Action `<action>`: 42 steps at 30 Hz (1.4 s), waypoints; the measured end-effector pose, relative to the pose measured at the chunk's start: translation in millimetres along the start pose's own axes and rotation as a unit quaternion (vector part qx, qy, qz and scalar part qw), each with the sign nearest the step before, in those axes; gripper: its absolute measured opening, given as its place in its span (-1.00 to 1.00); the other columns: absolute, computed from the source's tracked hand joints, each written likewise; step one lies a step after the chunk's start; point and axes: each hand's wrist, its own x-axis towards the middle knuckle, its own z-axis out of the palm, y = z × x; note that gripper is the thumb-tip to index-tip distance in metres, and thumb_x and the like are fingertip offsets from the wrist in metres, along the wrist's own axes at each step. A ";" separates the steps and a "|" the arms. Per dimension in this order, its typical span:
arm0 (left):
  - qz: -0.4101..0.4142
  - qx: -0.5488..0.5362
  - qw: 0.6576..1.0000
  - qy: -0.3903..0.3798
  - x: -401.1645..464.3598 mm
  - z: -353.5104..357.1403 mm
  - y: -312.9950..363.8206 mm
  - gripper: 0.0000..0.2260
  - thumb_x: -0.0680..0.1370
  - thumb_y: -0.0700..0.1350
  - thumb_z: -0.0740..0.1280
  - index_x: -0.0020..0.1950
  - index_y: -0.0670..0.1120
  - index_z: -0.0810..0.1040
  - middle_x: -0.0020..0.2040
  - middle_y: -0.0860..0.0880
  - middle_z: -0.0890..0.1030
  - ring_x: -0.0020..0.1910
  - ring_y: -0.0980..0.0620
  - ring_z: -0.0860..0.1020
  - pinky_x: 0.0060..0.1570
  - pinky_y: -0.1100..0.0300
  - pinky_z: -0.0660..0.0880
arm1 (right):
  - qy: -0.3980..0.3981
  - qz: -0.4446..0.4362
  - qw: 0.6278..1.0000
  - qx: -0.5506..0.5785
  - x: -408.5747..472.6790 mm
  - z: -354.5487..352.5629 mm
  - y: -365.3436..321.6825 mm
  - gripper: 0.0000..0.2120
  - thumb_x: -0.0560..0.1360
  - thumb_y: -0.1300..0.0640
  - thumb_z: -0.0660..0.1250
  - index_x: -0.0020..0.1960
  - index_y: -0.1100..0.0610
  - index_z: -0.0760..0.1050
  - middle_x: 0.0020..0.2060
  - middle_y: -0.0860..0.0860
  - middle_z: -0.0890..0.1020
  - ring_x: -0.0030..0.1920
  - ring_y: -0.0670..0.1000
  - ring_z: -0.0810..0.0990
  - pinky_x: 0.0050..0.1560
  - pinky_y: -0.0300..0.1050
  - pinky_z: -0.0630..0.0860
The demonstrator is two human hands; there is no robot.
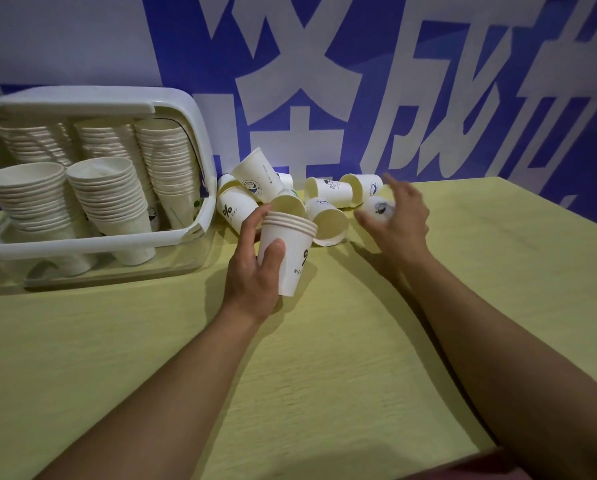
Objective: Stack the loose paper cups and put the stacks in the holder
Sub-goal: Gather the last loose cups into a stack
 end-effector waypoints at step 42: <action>-0.051 -0.069 0.995 0.053 8.8 -4.8 -4.2 -0.52 0.44 0.04 0.25 0.34 0.37 0.42 0.12 0.32 0.64 0.07 0.09 0.63 0.05 -0.01 0.60 | -0.003 -0.051 0.999 0.017 11.5 -1.4 -14.1 -0.63 0.58 0.23 0.32 0.36 0.03 0.46 0.30 0.00 0.49 0.25 0.01 0.49 0.23 -0.10 0.46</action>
